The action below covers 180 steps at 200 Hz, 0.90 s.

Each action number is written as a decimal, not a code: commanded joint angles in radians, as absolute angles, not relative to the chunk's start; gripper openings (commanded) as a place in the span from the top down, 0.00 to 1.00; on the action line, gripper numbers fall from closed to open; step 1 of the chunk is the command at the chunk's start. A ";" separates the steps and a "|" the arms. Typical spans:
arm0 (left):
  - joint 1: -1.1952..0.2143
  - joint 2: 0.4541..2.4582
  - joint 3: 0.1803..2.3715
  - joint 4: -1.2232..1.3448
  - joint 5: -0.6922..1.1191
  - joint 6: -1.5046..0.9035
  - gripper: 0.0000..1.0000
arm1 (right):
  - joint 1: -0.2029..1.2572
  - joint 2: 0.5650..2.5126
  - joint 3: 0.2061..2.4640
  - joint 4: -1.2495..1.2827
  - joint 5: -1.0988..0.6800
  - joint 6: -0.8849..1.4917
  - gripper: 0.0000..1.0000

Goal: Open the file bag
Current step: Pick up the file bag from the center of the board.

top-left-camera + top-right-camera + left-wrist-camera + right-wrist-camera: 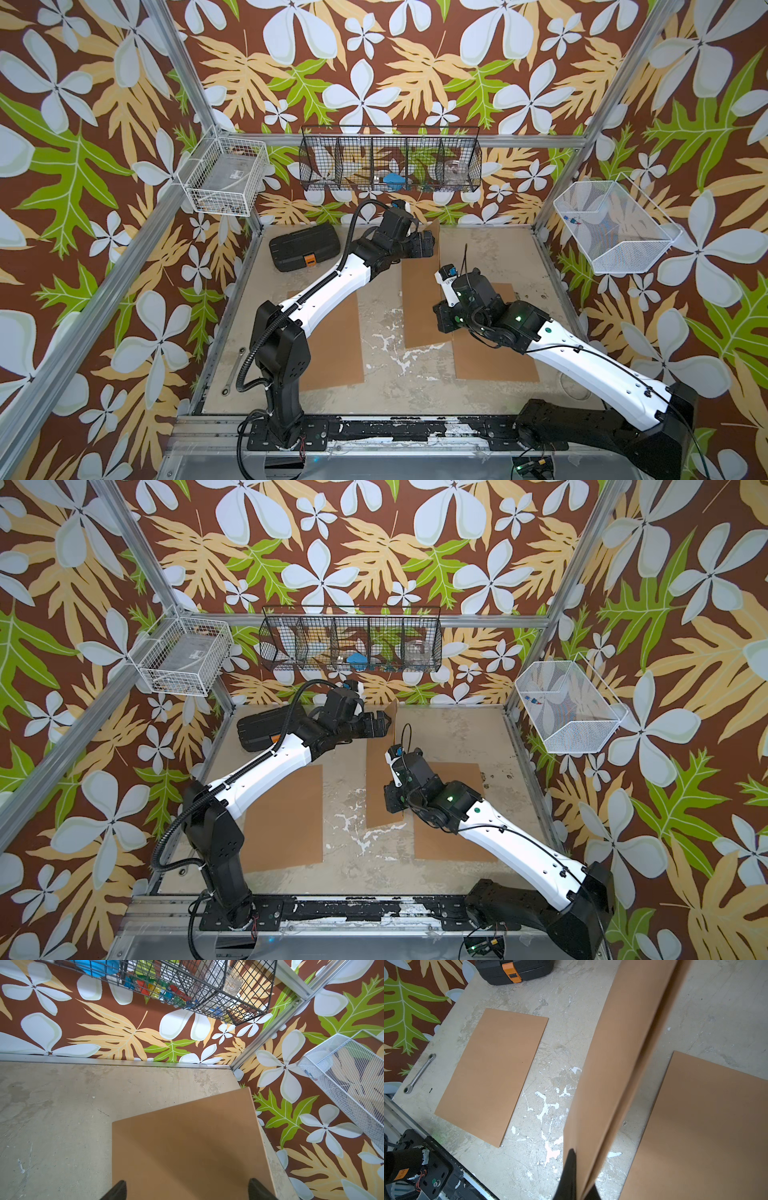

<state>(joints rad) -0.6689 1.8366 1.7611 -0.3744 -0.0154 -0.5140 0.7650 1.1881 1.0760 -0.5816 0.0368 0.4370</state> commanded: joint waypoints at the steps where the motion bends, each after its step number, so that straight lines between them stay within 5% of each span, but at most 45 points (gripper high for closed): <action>1: -0.675 1.815 1.763 -0.371 -0.031 -0.503 0.06 | 0.767 1.194 1.089 -0.578 0.061 0.421 1.00; 152: -0.686 1.810 1.767 -0.341 -0.040 -0.515 0.08 | 0.806 1.224 1.132 -0.579 0.074 0.416 1.00; 180: -0.687 1.824 1.770 -0.343 -0.047 -0.515 0.22 | 0.821 1.240 1.147 -0.584 0.090 0.417 1.00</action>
<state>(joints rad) -0.6838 1.8153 1.7588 -0.3481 -0.0471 -0.5186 0.8131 1.2316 1.1343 -0.5797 0.0616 0.4278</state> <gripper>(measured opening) 0.858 0.049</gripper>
